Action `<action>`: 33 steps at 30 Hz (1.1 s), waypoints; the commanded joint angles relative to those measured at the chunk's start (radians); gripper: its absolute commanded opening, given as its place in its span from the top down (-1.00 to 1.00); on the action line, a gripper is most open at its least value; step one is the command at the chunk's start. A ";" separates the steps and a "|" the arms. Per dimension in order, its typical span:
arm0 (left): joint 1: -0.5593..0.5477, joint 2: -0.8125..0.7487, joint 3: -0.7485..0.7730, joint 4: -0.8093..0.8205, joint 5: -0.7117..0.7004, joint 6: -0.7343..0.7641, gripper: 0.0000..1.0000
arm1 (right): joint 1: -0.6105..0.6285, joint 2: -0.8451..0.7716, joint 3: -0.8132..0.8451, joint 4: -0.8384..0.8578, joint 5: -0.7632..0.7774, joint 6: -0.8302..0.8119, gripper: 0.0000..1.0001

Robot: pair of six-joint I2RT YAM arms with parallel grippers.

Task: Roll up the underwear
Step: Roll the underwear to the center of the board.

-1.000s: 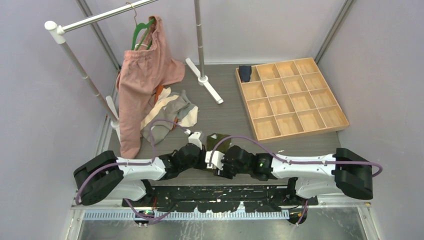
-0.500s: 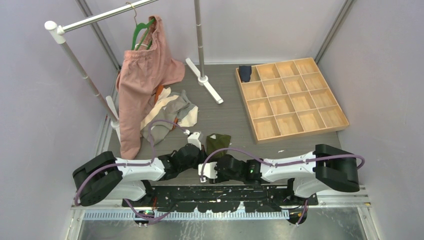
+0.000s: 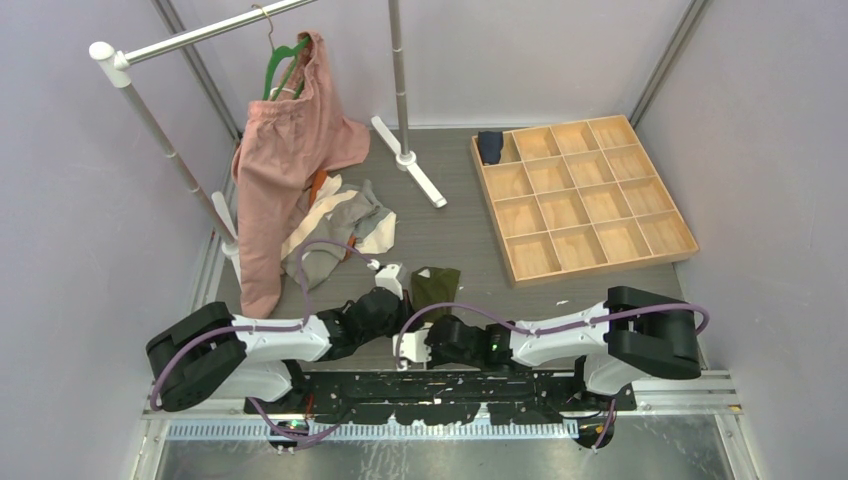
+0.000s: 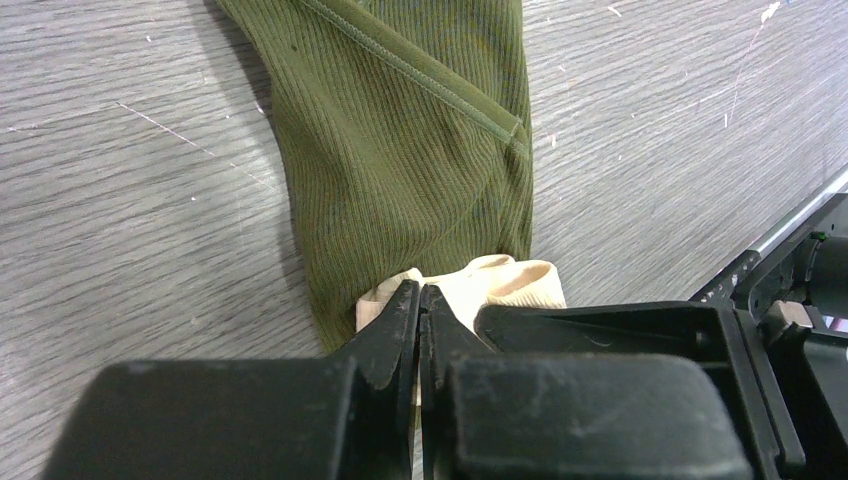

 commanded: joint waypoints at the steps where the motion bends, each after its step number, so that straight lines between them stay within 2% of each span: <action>1: -0.004 0.015 -0.038 -0.182 -0.034 0.012 0.99 | -0.001 0.017 -0.001 0.029 0.056 0.045 0.63; 5: -0.004 -0.062 -0.035 -0.233 -0.067 -0.009 0.99 | -0.001 0.011 0.002 0.005 0.036 0.109 0.97; 10: -0.003 -0.285 -0.017 -0.339 -0.136 -0.044 0.99 | -0.012 -0.022 0.010 -0.038 -0.072 0.243 0.98; 17: -0.003 -0.455 0.015 -0.518 -0.197 -0.016 0.99 | -0.083 -0.047 -0.034 0.076 -0.349 0.478 0.98; 22: -0.002 -0.534 -0.006 -0.514 -0.169 0.017 0.99 | -0.195 -0.039 -0.076 0.196 -0.537 0.622 0.98; 26: -0.003 -0.562 -0.014 -0.479 -0.119 0.060 0.99 | -0.279 -0.008 -0.128 0.355 -0.672 0.780 0.98; 30: -0.003 -0.550 -0.017 -0.416 -0.038 0.102 0.99 | -0.365 0.074 -0.155 0.512 -0.800 0.956 0.98; 33: -0.002 -0.506 -0.004 -0.373 0.017 0.133 0.99 | -0.412 0.153 -0.185 0.705 -0.876 1.104 0.98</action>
